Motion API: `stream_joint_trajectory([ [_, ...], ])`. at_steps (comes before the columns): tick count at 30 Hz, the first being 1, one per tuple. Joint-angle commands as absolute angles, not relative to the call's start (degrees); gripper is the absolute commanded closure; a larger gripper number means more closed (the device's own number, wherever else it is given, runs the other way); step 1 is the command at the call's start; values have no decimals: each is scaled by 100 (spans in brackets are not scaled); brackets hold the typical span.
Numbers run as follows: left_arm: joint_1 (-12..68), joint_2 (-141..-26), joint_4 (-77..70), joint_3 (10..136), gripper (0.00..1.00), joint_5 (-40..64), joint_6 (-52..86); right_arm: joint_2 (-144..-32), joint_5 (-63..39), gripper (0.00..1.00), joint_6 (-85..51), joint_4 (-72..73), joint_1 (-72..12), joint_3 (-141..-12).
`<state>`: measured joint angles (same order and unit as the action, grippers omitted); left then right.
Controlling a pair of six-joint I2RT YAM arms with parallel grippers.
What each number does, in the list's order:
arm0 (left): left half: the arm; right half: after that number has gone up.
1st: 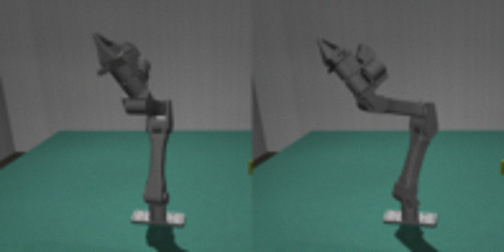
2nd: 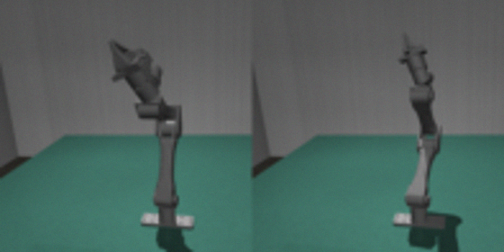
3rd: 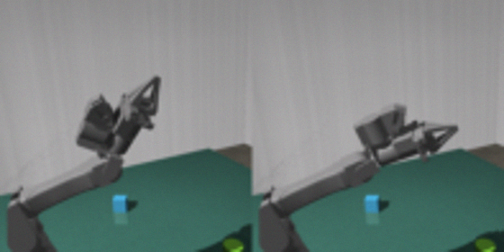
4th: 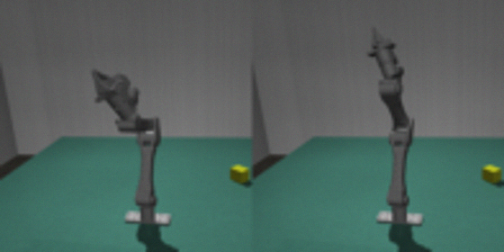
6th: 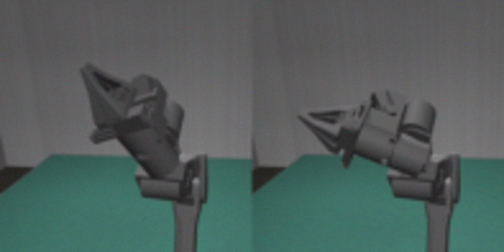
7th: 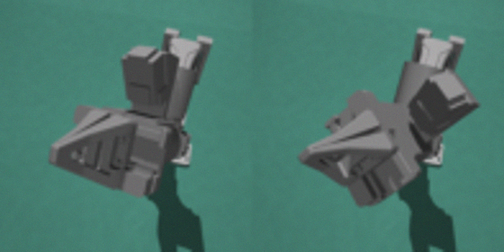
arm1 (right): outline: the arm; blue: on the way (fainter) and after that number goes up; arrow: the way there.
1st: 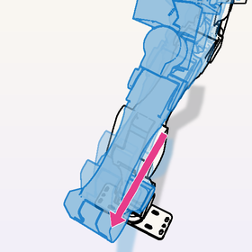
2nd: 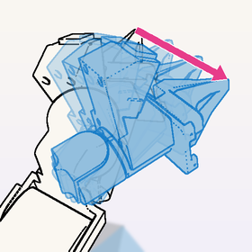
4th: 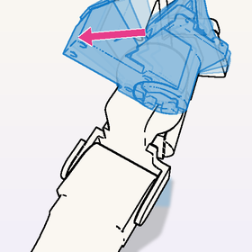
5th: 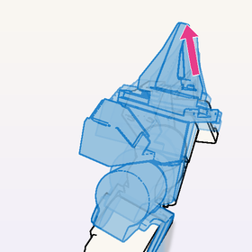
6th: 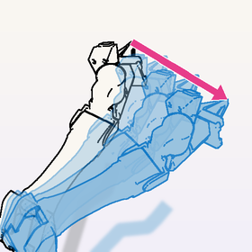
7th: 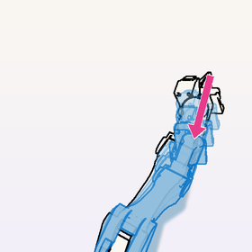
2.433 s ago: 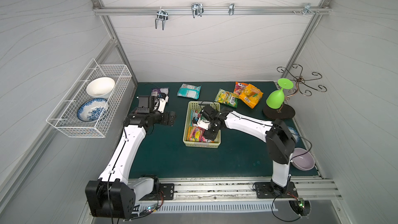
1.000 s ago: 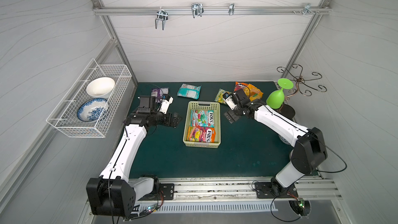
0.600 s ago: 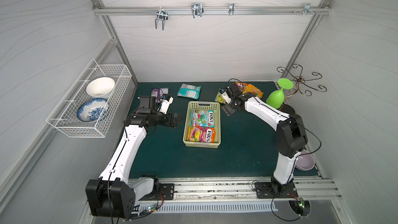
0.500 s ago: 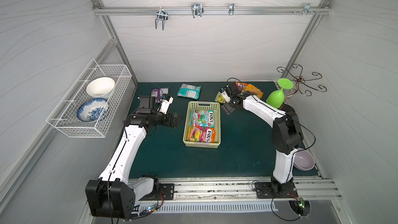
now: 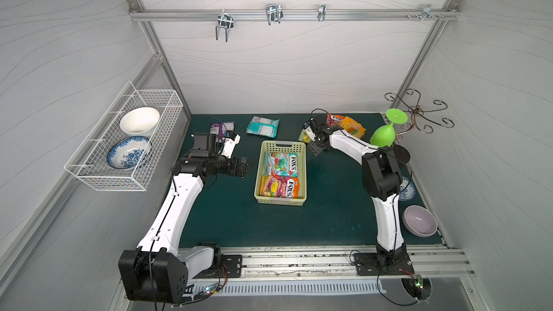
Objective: Put the candies in the basket
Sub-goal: Pick up the candy at the center of the board.
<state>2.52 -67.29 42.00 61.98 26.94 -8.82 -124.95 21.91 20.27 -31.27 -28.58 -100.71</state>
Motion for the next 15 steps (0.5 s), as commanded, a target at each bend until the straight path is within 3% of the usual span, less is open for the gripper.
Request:
stream_joint_trajectory([
  [1,272,-6762,4128,6472,2,2656,-937,-12696,1934,30,2108,-2912,-2762,-10239],
  [4,272,-6814,4083,6435,2,2679,-949,-12872,1790,36,2136,-2940,-2712,-10360],
  [15,278,-6891,4165,6552,2,2598,-949,-13430,1339,44,2109,-2760,-2541,-10841],
])
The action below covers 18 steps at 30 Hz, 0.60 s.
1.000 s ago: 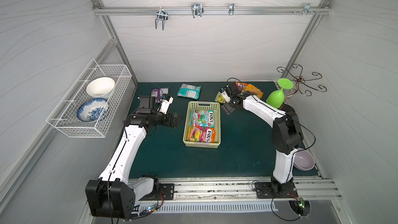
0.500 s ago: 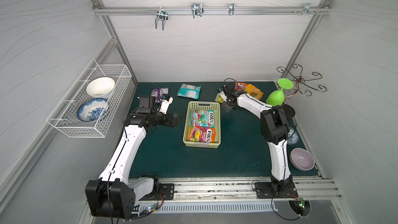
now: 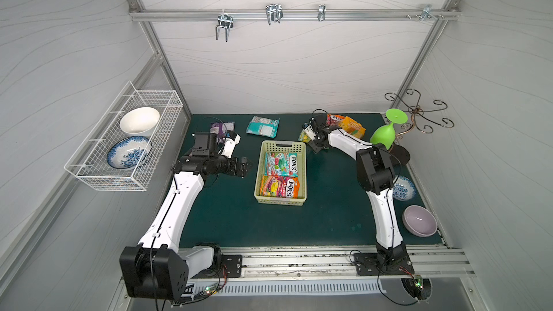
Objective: Put the candies in the basket
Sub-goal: Pick up the candy at the center of the board.
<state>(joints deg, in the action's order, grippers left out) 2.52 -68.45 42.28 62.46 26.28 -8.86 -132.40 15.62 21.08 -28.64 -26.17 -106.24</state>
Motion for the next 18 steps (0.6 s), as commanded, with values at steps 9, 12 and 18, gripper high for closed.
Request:
stream_joint_trajectory([
  [9,273,-6951,4123,6540,2,2576,-960,-13695,1289,78,2257,-2868,-2522,-11047],
  [12,272,-6946,4196,6631,2,2559,-940,-13535,1190,98,2251,-2765,-2531,-10831],
  [18,284,-6866,4215,6630,2,2544,-943,-13104,1230,100,2337,-2720,-2597,-10540],
])
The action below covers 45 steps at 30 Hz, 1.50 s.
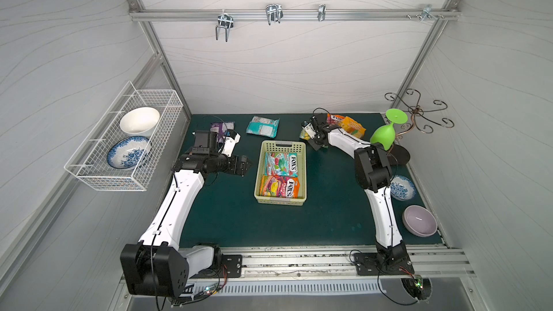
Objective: Put the candies in the basket
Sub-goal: Pick up the candy at the center of the board.
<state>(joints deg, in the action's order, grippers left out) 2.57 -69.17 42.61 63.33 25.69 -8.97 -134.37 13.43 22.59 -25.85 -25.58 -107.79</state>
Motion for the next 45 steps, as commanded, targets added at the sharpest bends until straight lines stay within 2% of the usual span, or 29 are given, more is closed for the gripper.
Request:
stream_joint_trajectory([
  [1,281,-6842,4244,6653,2,2540,-941,-13003,1226,100,2338,-2691,-2601,-10477],
  [24,275,-6558,4224,6503,2,2575,-973,-11610,1519,100,1863,-3270,-2769,-10534],
  [45,279,-6419,4178,6421,2,2623,-976,-10615,1995,100,1484,-3927,-3763,-10582],
])
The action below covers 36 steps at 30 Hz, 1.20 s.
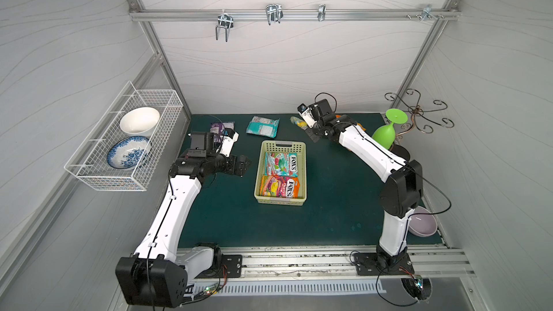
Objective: Put the candies in the basket
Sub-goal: Pick up the candy at the center of the board, then place the candy in the basket.
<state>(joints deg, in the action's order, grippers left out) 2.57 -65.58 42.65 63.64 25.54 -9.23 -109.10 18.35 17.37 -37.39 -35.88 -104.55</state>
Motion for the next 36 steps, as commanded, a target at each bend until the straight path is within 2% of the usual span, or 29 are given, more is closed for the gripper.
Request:
stream_joint_trajectory([
  [1,273,-6417,4149,6386,2,2649,-976,-10594,1995,100,1460,-3953,-3828,-10566],
  [15,281,-6409,4100,6345,2,2684,-960,-10601,2516,100,1121,-4530,-4887,-10635],
  [27,288,-6439,4166,6450,2,2636,-942,-11073,2687,100,710,-4886,-5295,-10855],
  [36,290,-6434,4129,6423,2,2669,-951,-11698,2785,100,909,-4803,-5396,-11145],
])
